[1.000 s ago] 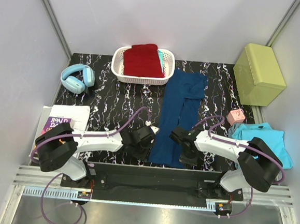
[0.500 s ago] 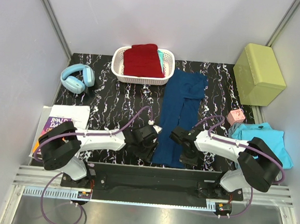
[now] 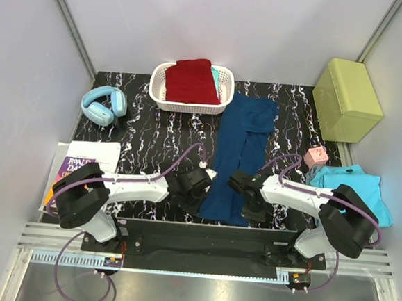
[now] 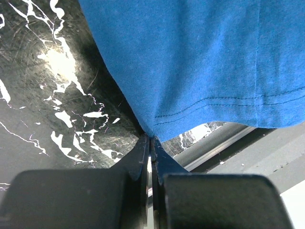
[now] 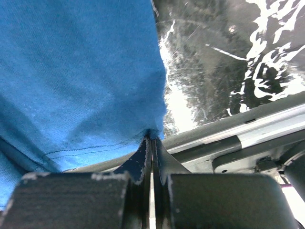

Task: Fold and stack the t-shirts
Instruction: Grab the bottom of the folded rectangular tshirt with both arms, then fold the folded rectangular tshirt in 1/3 of the way

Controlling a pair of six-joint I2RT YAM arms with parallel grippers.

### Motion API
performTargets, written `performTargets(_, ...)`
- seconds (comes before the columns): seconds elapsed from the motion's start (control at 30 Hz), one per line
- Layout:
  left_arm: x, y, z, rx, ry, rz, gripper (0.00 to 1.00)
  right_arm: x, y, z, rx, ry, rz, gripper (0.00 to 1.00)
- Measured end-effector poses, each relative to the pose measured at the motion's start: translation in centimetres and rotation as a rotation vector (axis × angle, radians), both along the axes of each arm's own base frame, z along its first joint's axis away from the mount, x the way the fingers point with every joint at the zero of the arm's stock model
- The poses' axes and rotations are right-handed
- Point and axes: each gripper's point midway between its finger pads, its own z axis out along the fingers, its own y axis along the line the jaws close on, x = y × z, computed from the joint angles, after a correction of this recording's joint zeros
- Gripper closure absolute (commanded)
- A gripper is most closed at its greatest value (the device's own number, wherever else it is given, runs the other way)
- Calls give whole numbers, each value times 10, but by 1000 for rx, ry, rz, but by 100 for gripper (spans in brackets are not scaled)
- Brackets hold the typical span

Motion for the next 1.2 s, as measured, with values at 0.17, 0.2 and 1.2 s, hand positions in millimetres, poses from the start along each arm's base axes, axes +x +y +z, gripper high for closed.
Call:
performTargets(0.17,2,3,0,15,-13,7,100,6,-4,6,-26,-28,0,100)
performTargets(0.2,3,5,1,21,-17,10,100,8,-4,9,-28,-39,-1,100)
performTargets(1.2,101,-26,101,-47,-254,117,100,88,1,97,-56,-299,-54,100)
